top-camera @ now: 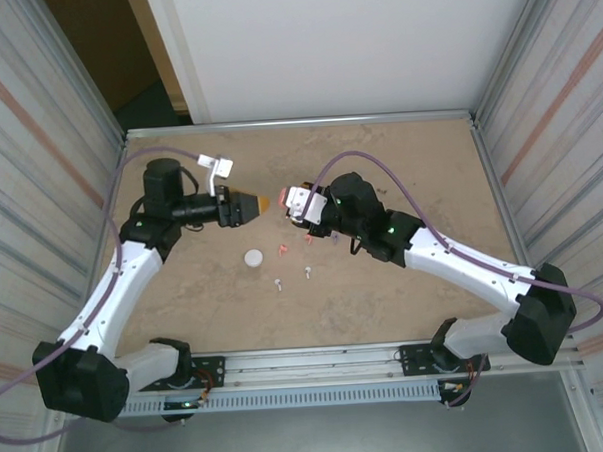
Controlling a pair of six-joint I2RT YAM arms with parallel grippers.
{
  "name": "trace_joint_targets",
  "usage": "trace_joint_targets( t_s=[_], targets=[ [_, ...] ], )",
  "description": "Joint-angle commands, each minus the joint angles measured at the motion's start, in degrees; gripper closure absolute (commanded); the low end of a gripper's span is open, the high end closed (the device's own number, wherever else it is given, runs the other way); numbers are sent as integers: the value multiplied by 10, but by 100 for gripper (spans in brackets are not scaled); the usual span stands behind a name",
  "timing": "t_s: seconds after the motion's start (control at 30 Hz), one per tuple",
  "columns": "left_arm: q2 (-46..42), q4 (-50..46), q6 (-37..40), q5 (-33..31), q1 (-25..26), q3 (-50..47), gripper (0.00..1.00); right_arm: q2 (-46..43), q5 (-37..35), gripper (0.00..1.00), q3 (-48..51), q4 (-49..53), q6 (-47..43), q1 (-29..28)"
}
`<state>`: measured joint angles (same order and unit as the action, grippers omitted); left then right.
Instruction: Insert wireless bluetooth earbuds into charging case
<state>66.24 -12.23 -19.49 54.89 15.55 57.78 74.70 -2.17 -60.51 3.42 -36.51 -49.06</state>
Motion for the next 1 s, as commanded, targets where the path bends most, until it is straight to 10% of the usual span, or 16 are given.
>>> trace_joint_targets(
  t_s=[0.0,0.97],
  targets=[
    [8,-9,34,-18,13,23,15,-17,-14,66,7,-14,-13,-5],
    [45,1,45,-21,77,31,51,-13,32,66,14,-47,25,-22]
  ],
)
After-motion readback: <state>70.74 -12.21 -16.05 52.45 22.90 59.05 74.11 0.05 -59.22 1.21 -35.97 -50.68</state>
